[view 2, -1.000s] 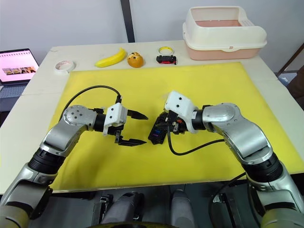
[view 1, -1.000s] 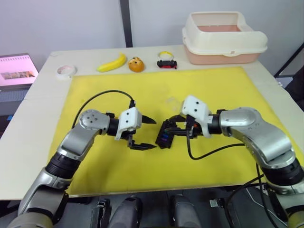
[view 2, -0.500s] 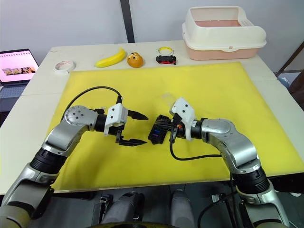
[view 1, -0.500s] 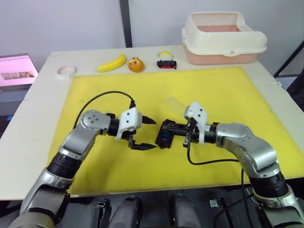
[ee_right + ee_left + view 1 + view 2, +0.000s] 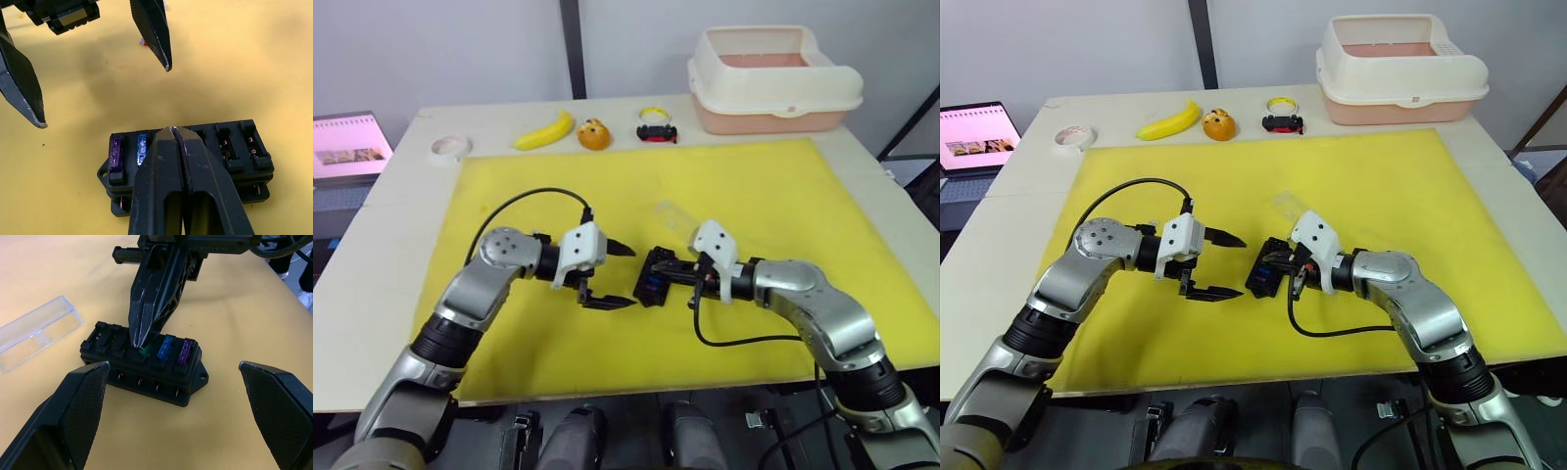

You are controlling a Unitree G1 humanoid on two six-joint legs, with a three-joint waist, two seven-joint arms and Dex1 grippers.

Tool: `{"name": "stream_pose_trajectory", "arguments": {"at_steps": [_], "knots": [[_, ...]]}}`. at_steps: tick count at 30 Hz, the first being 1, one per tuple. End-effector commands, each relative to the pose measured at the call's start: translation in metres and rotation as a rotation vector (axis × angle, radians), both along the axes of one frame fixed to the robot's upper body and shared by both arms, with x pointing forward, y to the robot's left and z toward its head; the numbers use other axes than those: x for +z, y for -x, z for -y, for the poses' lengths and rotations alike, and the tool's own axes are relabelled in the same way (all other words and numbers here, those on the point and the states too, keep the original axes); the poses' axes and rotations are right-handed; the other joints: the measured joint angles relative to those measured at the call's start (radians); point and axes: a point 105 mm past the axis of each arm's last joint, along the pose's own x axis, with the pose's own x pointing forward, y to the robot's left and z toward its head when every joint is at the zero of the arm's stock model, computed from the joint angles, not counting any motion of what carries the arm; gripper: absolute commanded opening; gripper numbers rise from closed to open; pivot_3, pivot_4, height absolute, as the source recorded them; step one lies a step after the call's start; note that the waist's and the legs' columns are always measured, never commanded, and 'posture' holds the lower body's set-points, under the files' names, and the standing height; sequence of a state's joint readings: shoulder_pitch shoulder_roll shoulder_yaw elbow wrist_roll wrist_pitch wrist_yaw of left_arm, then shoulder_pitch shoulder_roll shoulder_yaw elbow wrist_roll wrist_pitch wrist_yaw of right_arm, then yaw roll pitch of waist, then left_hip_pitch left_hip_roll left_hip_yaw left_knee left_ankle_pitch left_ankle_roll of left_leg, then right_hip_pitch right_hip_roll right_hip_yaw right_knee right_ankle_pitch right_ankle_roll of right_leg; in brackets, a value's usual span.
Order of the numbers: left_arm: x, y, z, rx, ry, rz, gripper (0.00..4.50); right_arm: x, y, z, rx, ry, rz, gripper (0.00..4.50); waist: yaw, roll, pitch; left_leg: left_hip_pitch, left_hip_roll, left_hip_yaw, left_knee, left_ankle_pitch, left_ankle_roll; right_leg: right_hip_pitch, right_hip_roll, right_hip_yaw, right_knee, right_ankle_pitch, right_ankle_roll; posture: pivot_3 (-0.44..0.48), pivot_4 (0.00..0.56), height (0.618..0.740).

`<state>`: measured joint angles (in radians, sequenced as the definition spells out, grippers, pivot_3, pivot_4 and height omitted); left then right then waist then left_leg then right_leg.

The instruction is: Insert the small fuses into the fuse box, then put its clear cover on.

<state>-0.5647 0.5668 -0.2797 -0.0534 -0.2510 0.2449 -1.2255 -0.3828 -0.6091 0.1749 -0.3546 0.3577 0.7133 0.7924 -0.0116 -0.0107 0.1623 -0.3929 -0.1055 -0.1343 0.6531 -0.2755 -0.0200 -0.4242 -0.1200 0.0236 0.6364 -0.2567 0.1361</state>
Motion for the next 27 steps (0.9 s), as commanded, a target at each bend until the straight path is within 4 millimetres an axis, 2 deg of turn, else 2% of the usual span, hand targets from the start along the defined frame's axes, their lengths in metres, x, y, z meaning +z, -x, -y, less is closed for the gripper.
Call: {"name": "stream_pose_trajectory", "arguments": {"at_steps": [1,4,7,10,11,12,16,19,20,23,27], "knots": [[0.012,-0.004,-0.008,0.045,0.040,0.031,4.50,0.013,0.002,0.002,-0.008,-0.034,0.009,0.05,0.000,0.000,0.000,0.000,0.000,0.000,0.000,0.000,0.000,0.000,0.000,0.000,0.000,0.000,0.000,0.000,0.150,0.740],[0.013,-0.005,-0.025,0.148,0.097,-0.010,4.50,0.035,0.010,0.009,-0.025,-0.088,0.037,0.05,-0.001,0.000,0.000,0.000,0.000,0.000,-0.001,0.000,0.000,-0.001,0.000,0.000,0.000,0.000,0.000,0.000,0.150,0.740],[0.012,0.002,-0.053,0.281,0.152,-0.053,4.50,0.047,0.015,0.035,-0.115,-0.098,0.065,0.05,-0.001,0.000,0.000,0.000,0.000,0.000,-0.002,0.000,0.000,-0.002,0.000,0.001,0.000,0.000,0.000,0.000,0.150,0.740],[0.011,0.013,-0.088,0.427,0.216,-0.156,4.50,0.049,0.021,0.071,-0.223,-0.060,0.053,0.05,0.002,0.000,0.000,0.000,0.000,0.000,-0.002,0.000,0.000,-0.002,0.000,0.001,0.000,0.000,0.000,0.000,0.150,0.740],[0.010,0.016,-0.101,0.482,0.228,-0.181,4.50,0.050,0.023,0.083,-0.258,-0.048,0.046,0.55,0.004,0.000,0.000,0.000,0.000,0.000,-0.002,0.000,0.000,-0.001,0.000,0.001,0.000,0.000,0.000,0.000,0.150,0.740],[0.009,0.018,-0.108,0.516,0.233,-0.193,4.50,0.051,0.025,0.090,-0.276,-0.042,0.042,0.74,0.005,0.000,0.000,0.000,0.000,0.000,-0.002,0.000,0.001,-0.001,0.000,0.001,0.000,0.000,0.000,0.000,0.150,0.740],[-0.002,0.035,-0.171,0.769,0.254,-0.318,4.50,0.054,0.030,0.137,-0.410,0.016,0.039,2.65,0.003,0.000,0.000,0.001,0.000,0.000,-0.002,-0.003,0.004,0.000,0.000,0.001,0.000,0.000,0.000,0.000,0.150,0.740],[-0.007,0.046,-0.201,0.887,0.262,-0.371,4.50,0.057,0.031,0.154,-0.457,0.023,0.042,4.13,0.002,0.000,0.000,0.001,0.001,0.001,-0.003,-0.003,0.005,0.000,0.000,0.001,0.000,0.000,0.000,0.000,0.150,0.740],[-0.007,0.049,-0.208,0.919,0.269,-0.384,4.50,0.057,0.031,0.158,-0.466,0.027,0.044,4.49,0.002,0.000,0.000,0.002,0.001,0.001,-0.003,-0.003,0.005,0.000,0.000,0.001,0.000,0.000,0.000,0.000,0.150,0.740],[-0.008,0.056,-0.221,0.967,0.274,-0.412,4.50,0.058,0.031,0.161,-0.471,0.030,0.047,4.49,0.005,0.000,0.000,0.002,0.001,0.001,-0.003,-0.003,0.005,0.001,0.000,0.001,0.000,0.000,0.000,0.000,0.150,0.740],[-0.010,0.060,-0.211,0.938,0.279,-0.475,4.50,0.057,0.028,0.148,-0.425,0.027,0.052,4.49,0.006,0.001,0.000,0.002,0.001,0.001,-0.003,-0.003,0.005,0.001,-0.001,0.001,-0.001,0.000,0.000,0.000,0.150,0.740]]}}
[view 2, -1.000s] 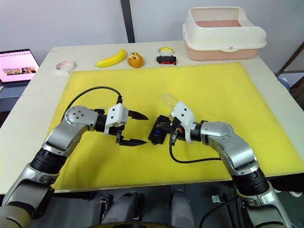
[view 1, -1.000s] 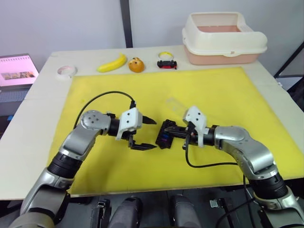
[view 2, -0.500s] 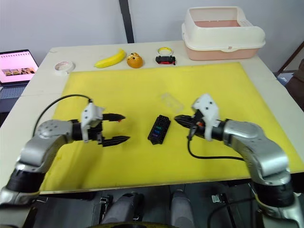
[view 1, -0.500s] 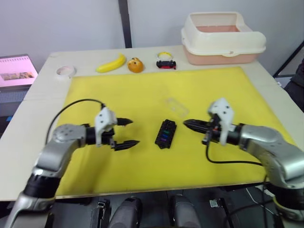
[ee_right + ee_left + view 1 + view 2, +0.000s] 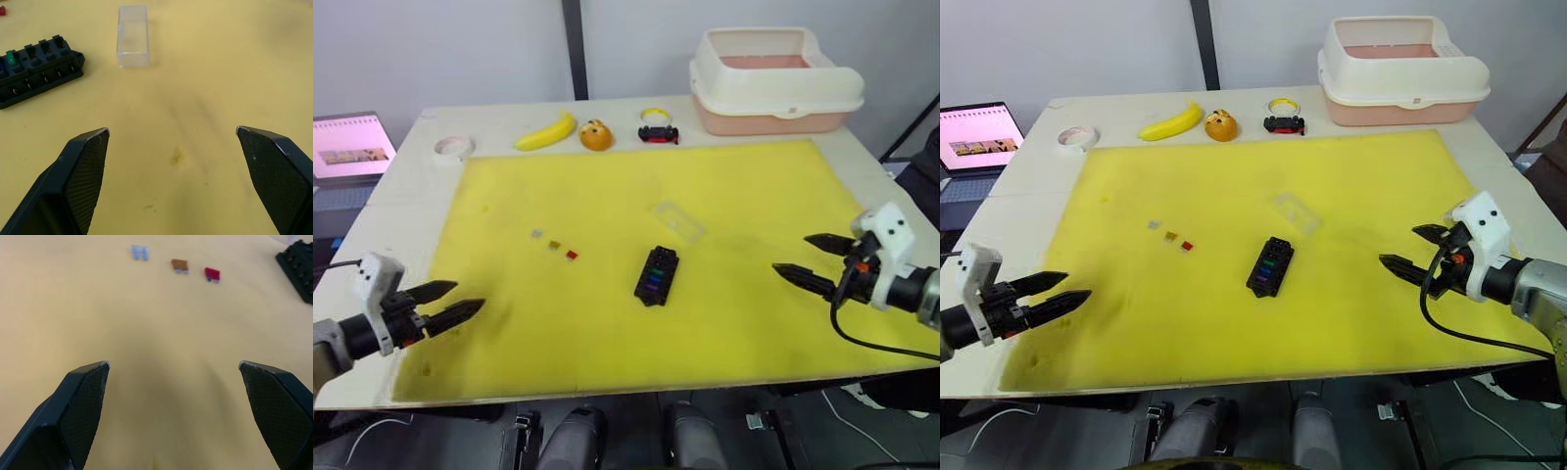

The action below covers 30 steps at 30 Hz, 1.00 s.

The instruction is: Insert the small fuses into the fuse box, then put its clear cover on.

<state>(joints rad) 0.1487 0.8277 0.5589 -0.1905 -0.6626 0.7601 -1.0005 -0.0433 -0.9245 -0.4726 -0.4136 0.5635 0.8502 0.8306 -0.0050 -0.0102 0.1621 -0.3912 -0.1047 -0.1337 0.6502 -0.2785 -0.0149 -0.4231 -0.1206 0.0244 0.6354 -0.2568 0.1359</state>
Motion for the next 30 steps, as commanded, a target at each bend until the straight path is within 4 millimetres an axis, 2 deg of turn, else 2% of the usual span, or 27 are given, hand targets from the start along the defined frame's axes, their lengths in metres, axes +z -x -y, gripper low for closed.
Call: {"name": "stream_pose_trajectory", "arguments": {"at_steps": [1,5,7,15,19,22,26,30], "knots": [[0.008,0.004,0.013,-0.045,0.033,-0.025,4.50,0.011,-0.003,-0.015,0.058,0.010,0.053,4.49,-0.002,0.000,0.000,0.000,0.000,0.000,0.000,0.000,0.000,0.000,0.000,0.000,0.000,0.000,0.000,0.000,0.150,0.740],[0.012,0.009,0.044,-0.103,0.179,-0.078,4.50,0.017,-0.002,-0.049,0.184,-0.016,0.070,4.49,-0.006,0.000,0.000,0.000,0.000,0.000,0.000,0.000,0.000,0.000,0.000,0.000,0.000,0.000,0.000,0.000,0.150,0.740],[0.018,0.008,0.054,-0.096,0.246,-0.082,4.50,0.021,0.000,-0.062,0.229,-0.027,0.074,4.49,-0.005,0.001,0.000,0.000,0.001,0.000,-0.001,0.000,0.000,-0.001,0.000,0.000,0.000,0.000,0.000,0.000,0.150,0.740],[0.028,0.007,0.078,-0.091,0.360,-0.125,4.50,0.030,0.008,-0.086,0.314,-0.055,0.075,4.49,-0.002,0.000,0.000,0.000,0.001,0.000,0.000,0.001,-0.002,-0.001,0.000,0.000,0.000,0.000,0.000,0.000,0.150,0.740],[0.029,-0.002,0.085,-0.025,0.472,-0.159,4.50,0.034,0.010,-0.100,0.365,-0.073,0.077,4.49,-0.003,0.000,0.000,0.000,0.001,0.000,0.000,0.001,-0.002,-0.001,0.000,0.000,0.000,0.000,0.000,0.000,0.150,0.740],[0.033,-0.008,0.098,0.008,0.572,-0.184,4.50,0.037,0.011,-0.121,0.440,-0.098,0.082,4.49,-0.003,0.000,0.000,0.000,0.001,0.000,0.000,0.002,-0.004,-0.001,0.000,0.001,0.000,0.000,0.000,0.000,0.150,0.740],[0.027,-0.017,0.117,0.054,0.642,-0.282,4.50,0.039,0.011,-0.149,0.542,-0.115,0.083,4.49,-0.004,0.000,0.000,0.000,0.001,0.000,0.000,0.003,-0.006,-0.001,0.000,0.001,0.000,0.000,0.000,0.000,0.150,0.740],[0.023,-0.029,0.121,0.111,0.747,-0.366,4.50,0.037,0.012,-0.171,0.625,-0.114,0.077,4.49,-0.001,0.000,0.000,0.000,0.000,0.000,0.000,0.003,-0.006,-0.001,0.000,0.001,0.000,0.000,0.000,0.000,0.150,0.740]]}}
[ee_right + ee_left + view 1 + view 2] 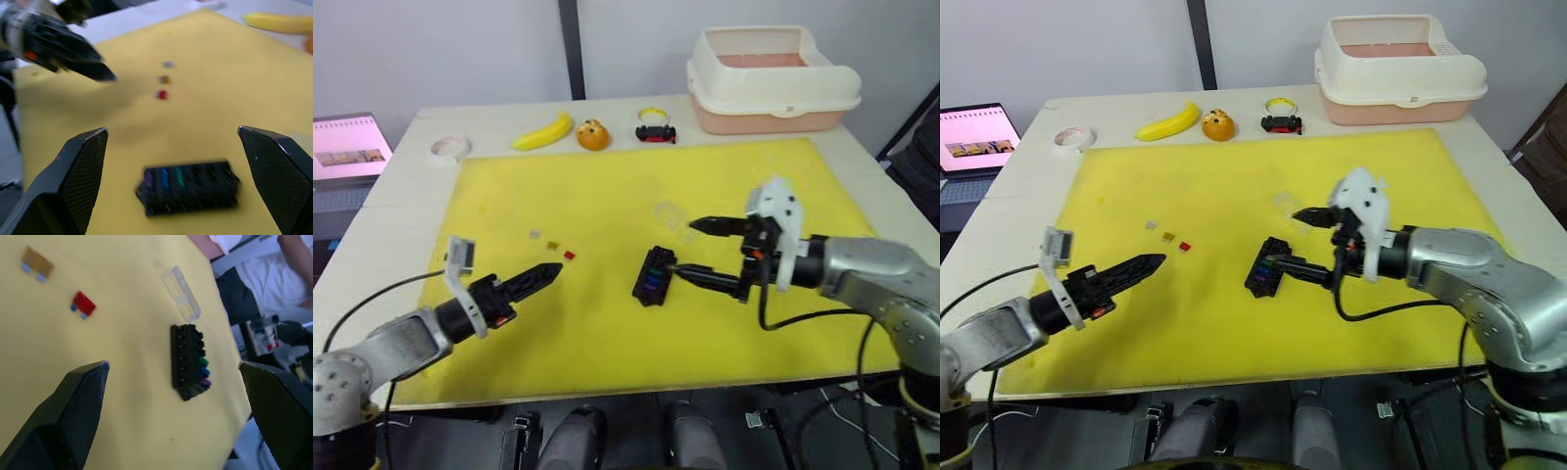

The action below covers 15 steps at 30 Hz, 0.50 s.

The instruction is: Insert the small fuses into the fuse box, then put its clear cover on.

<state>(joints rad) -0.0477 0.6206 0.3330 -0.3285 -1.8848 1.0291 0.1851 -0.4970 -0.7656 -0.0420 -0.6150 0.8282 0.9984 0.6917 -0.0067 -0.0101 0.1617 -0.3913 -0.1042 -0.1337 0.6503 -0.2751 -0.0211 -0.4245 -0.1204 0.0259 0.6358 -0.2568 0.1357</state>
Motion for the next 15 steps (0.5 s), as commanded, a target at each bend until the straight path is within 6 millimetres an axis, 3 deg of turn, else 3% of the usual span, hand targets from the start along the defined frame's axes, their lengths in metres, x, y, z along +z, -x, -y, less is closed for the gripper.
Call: {"name": "stream_pose_trajectory", "arguments": {"at_steps": [1,15], "knots": [[0.004,-0.012,-0.002,0.057,0.091,-0.039,4.50,0.003,0.005,-0.016,0.067,0.004,0.028,4.49,0.001,0.000,0.000,0.000,0.000,0.000,0.000,0.000,0.000,0.000,0.000,0.000,0.000,0.000,0.000,0.000,0.150,0.740],[-0.006,-0.037,-0.015,0.114,0.259,-0.120,4.50,-0.006,-0.001,-0.040,0.093,-0.008,0.036,4.49,0.001,-0.001,0.000,0.000,-0.001,0.000,0.001,0.000,0.000,-0.001,0.000,0.000,0.001,0.000,0.000,0.000,0.150,0.740]]}}
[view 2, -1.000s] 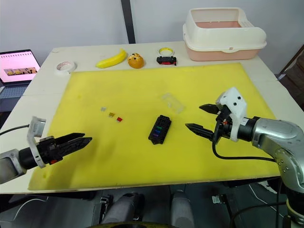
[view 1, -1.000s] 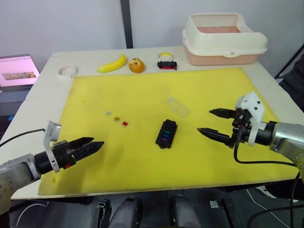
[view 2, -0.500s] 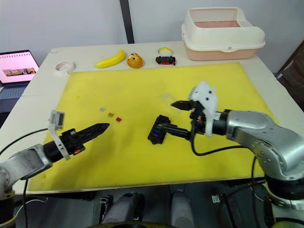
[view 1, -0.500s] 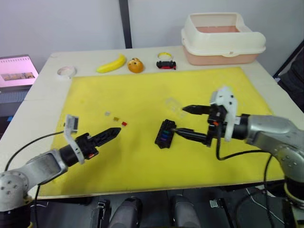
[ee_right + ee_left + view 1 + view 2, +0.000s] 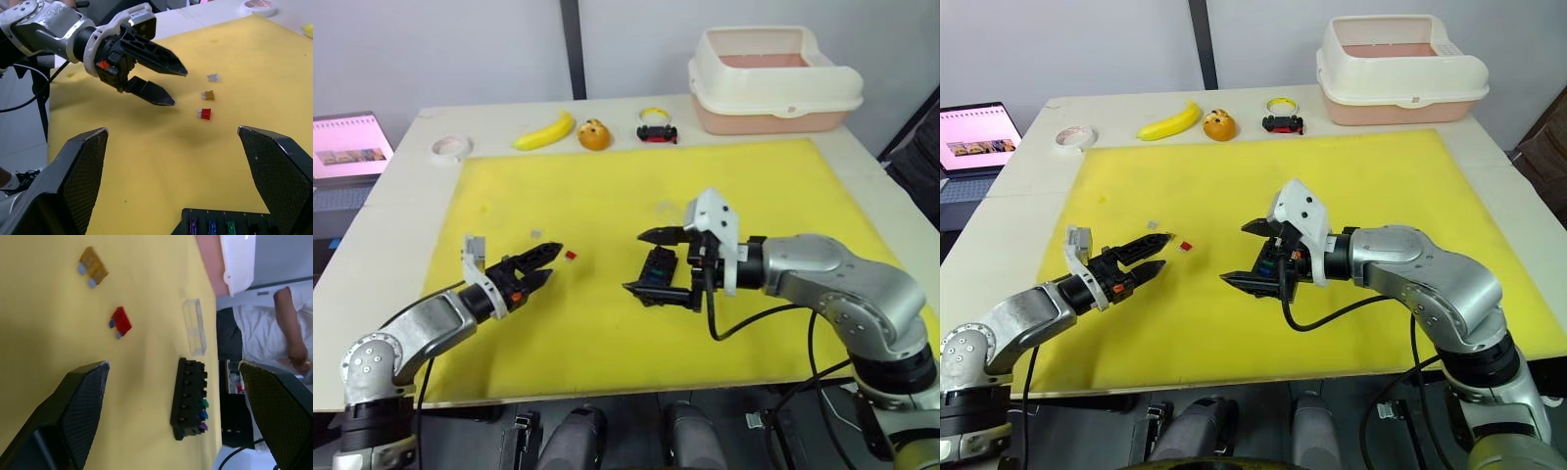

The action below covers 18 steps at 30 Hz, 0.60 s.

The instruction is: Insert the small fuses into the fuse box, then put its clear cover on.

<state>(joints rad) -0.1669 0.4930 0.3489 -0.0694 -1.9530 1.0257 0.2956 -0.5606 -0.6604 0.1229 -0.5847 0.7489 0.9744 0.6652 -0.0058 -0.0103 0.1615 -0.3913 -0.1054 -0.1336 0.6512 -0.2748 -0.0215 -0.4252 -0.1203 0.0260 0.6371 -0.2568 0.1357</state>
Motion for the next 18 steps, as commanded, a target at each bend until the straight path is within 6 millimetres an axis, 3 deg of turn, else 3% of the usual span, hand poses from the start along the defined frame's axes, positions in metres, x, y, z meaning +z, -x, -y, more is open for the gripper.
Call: {"name": "stream_pose_trajectory", "arguments": {"at_steps": [1,9,18], "knots": [[0.010,-0.005,-0.003,0.003,0.052,0.030,4.50,0.007,0.001,-0.006,0.014,-0.016,0.049,4.49,-0.001,0.000,0.000,0.000,0.000,0.000,0.000,0.000,0.000,0.000,0.000,0.000,0.000,0.000,0.000,0.000,0.150,0.740],[-0.012,-0.006,-0.006,-0.024,0.056,-0.077,4.50,0.005,-0.005,-0.006,-0.030,-0.025,0.058,4.49,-0.004,0.000,0.000,0.000,0.000,0.000,0.000,0.000,0.000,-0.002,0.000,0.000,0.002,0.000,0.000,0.000,0.150,0.740],[-0.021,-0.016,0.003,-0.044,0.090,-0.115,4.50,0.001,-0.005,0.000,-0.066,-0.018,0.052,4.49,-0.001,0.000,-0.001,0.000,0.000,0.000,0.001,0.000,0.000,-0.001,0.000,0.001,0.003,0.000,0.000,0.000,0.150,0.740]]}}
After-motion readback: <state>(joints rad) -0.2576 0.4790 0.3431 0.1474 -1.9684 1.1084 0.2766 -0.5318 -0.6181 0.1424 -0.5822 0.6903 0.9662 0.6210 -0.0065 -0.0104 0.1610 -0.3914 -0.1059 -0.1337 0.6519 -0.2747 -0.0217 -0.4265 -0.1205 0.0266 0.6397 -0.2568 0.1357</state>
